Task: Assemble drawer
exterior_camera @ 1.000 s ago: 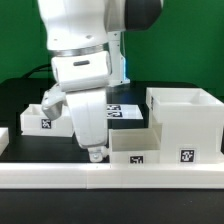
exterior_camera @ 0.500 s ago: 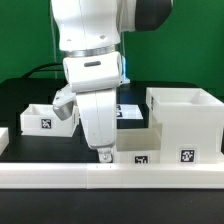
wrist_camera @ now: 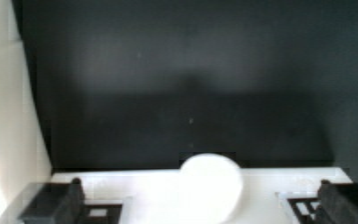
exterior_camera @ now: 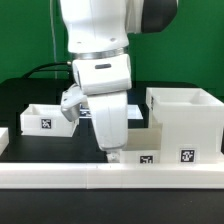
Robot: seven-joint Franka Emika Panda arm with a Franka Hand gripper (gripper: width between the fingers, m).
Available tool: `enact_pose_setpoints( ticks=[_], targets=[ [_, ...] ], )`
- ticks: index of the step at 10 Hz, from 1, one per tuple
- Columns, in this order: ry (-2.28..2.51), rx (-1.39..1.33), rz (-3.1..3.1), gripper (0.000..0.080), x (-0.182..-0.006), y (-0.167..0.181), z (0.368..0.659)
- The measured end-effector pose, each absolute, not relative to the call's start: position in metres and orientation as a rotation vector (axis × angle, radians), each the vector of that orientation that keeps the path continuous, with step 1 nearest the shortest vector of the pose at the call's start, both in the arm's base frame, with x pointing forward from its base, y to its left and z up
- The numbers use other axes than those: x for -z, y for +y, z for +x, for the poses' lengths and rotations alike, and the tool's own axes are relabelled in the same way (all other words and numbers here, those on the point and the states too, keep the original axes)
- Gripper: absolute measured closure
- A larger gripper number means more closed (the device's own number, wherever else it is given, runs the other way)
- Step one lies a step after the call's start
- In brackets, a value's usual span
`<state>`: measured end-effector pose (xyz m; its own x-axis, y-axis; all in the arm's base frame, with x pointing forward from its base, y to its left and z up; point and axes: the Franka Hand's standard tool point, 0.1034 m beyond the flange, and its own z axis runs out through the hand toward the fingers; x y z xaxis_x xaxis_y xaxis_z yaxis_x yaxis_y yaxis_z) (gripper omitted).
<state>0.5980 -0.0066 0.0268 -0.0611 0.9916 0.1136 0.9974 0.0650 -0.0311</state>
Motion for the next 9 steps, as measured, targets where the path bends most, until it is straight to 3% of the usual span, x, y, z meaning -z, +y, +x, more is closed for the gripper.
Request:
enact_pose_setpoints(
  ticks=[9],
  targets=[
    [-2.216,0.061,-2.071,0.0150,-0.0216,0.0007,0.5966]
  ],
)
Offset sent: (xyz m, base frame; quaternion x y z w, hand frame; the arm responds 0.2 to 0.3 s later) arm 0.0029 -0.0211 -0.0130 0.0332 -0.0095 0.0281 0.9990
